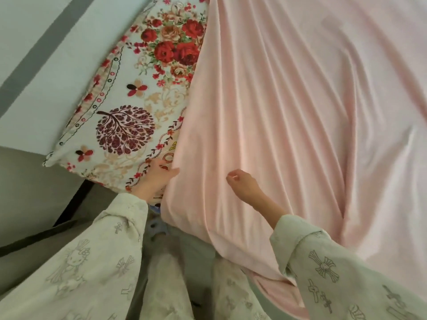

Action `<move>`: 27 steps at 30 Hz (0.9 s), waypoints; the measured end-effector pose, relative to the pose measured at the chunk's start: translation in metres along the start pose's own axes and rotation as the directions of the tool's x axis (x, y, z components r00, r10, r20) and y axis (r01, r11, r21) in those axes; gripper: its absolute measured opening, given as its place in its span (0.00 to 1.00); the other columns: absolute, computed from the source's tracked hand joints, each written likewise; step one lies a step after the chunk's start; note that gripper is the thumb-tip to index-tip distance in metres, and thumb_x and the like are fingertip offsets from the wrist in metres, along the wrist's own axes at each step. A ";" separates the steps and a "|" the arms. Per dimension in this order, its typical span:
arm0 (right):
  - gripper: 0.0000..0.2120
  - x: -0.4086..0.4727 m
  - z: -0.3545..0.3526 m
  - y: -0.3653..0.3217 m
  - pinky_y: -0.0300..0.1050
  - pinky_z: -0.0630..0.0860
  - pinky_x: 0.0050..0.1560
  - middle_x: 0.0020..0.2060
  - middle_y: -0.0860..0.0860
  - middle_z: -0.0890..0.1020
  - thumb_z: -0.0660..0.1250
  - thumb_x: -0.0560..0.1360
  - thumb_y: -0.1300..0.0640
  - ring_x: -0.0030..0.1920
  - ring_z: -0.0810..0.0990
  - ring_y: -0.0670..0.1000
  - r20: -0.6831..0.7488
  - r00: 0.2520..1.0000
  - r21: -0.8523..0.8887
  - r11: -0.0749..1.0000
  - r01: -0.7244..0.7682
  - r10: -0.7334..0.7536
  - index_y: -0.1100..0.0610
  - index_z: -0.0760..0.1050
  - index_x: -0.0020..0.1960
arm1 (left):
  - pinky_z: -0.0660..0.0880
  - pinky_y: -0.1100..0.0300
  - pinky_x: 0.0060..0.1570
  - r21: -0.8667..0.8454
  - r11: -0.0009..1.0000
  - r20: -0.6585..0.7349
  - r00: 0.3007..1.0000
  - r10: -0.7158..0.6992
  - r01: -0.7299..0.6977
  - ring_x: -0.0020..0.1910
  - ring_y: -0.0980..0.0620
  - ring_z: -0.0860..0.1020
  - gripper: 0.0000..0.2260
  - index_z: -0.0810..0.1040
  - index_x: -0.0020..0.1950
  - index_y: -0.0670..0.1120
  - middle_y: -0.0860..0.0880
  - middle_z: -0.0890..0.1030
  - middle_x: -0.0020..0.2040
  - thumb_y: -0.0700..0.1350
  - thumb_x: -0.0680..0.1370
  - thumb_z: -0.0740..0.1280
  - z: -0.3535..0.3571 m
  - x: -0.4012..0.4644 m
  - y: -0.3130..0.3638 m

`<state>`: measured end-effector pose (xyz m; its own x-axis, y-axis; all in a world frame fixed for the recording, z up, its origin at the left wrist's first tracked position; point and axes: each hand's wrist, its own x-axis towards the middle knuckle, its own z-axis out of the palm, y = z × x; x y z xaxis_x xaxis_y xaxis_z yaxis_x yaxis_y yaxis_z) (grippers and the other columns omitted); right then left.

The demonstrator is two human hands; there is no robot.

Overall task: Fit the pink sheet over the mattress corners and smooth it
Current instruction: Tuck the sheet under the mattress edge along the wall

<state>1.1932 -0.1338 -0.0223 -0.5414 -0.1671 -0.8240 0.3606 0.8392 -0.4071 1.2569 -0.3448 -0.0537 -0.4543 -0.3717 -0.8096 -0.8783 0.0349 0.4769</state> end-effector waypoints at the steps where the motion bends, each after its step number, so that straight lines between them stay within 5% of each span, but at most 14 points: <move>1: 0.18 -0.001 0.005 -0.004 0.44 0.69 0.58 0.64 0.55 0.74 0.56 0.80 0.52 0.63 0.73 0.55 -0.004 1.000 0.010 1.000 -0.024 0.024 0.57 0.69 0.67 | 0.68 0.52 0.61 -0.001 1.000 0.078 0.997 0.002 -0.002 0.64 0.45 0.70 0.26 0.62 0.70 0.43 0.46 0.71 0.66 0.45 0.76 0.68 0.005 -0.004 0.001; 6: 0.18 -0.015 0.052 -0.026 0.44 0.69 0.59 0.64 0.56 0.75 0.57 0.80 0.53 0.62 0.74 0.55 -0.116 0.985 0.163 0.981 -0.109 0.128 0.58 0.69 0.68 | 0.70 0.47 0.65 0.086 0.996 0.449 0.893 -0.029 -0.010 0.65 0.45 0.72 0.23 0.65 0.70 0.45 0.46 0.73 0.67 0.50 0.78 0.63 0.006 -0.020 -0.023; 9: 0.17 -0.034 0.092 -0.039 0.46 0.69 0.62 0.62 0.57 0.77 0.56 0.80 0.55 0.62 0.74 0.57 -0.165 0.962 0.262 0.950 -0.171 0.219 0.61 0.72 0.64 | 0.68 0.46 0.67 -0.101 0.988 0.559 0.828 -0.038 0.113 0.63 0.47 0.74 0.17 0.68 0.65 0.46 0.47 0.76 0.64 0.53 0.80 0.58 -0.032 -0.015 -0.033; 12: 0.15 -0.055 0.123 -0.060 0.44 0.70 0.55 0.56 0.58 0.80 0.56 0.79 0.57 0.57 0.77 0.58 -0.226 0.948 0.331 0.933 -0.140 0.222 0.64 0.76 0.57 | 0.67 0.48 0.68 -0.314 0.924 0.609 0.793 0.019 0.219 0.61 0.48 0.75 0.16 0.69 0.65 0.44 0.45 0.77 0.61 0.50 0.81 0.55 -0.065 -0.010 -0.034; 15: 0.14 -0.079 0.133 -0.084 0.48 0.72 0.54 0.53 0.60 0.82 0.57 0.78 0.59 0.56 0.78 0.60 -0.321 0.928 0.369 0.927 -0.064 0.191 0.65 0.78 0.53 | 0.74 0.53 0.61 -0.390 0.901 0.549 0.834 0.061 0.190 0.58 0.48 0.77 0.17 0.67 0.67 0.42 0.44 0.77 0.59 0.48 0.81 0.55 -0.082 -0.022 -0.027; 19: 0.15 -0.109 0.139 -0.088 0.48 0.70 0.63 0.61 0.54 0.79 0.57 0.80 0.55 0.62 0.75 0.56 -0.330 0.932 0.314 0.949 -0.042 0.150 0.57 0.76 0.62 | 0.70 0.66 0.22 -0.328 0.923 0.494 0.869 -0.011 0.199 0.30 0.56 0.77 0.20 0.73 0.61 0.44 0.49 0.77 0.42 0.57 0.80 0.56 -0.088 -0.040 -0.012; 21: 0.16 -0.120 0.145 -0.080 0.49 0.69 0.65 0.63 0.53 0.77 0.56 0.80 0.54 0.63 0.74 0.56 -0.315 0.935 0.311 0.949 -0.058 0.161 0.56 0.74 0.64 | 0.73 0.64 0.24 -0.226 0.956 0.576 0.817 -0.024 0.188 0.31 0.53 0.79 0.25 0.77 0.57 0.45 0.47 0.81 0.45 0.65 0.76 0.58 -0.091 -0.052 -0.006; 23: 0.16 -0.131 0.151 -0.074 0.46 0.68 0.66 0.65 0.53 0.76 0.56 0.80 0.55 0.65 0.73 0.55 -0.315 0.930 0.350 0.934 -0.072 0.190 0.56 0.73 0.65 | 0.78 0.57 0.39 -0.060 0.990 0.647 0.760 -0.061 0.131 0.37 0.50 0.81 0.26 0.78 0.49 0.44 0.47 0.82 0.45 0.67 0.71 0.63 -0.097 -0.062 -0.004; 27: 0.18 -0.153 0.161 -0.070 0.44 0.65 0.66 0.67 0.51 0.74 0.56 0.79 0.57 0.67 0.71 0.53 -0.304 0.925 0.404 0.910 -0.091 0.227 0.56 0.71 0.67 | 0.74 0.55 0.44 0.164 0.986 0.684 0.718 -0.126 0.016 0.39 0.48 0.79 0.11 0.78 0.44 0.41 0.47 0.83 0.36 0.47 0.68 0.73 -0.120 -0.075 0.001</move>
<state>1.3729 -0.2504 0.0688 -0.6498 0.1934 -0.7351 0.6844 0.5695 -0.4552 1.3079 -0.4281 0.0488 -0.3178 0.3632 -0.8758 -0.8981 0.1809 0.4009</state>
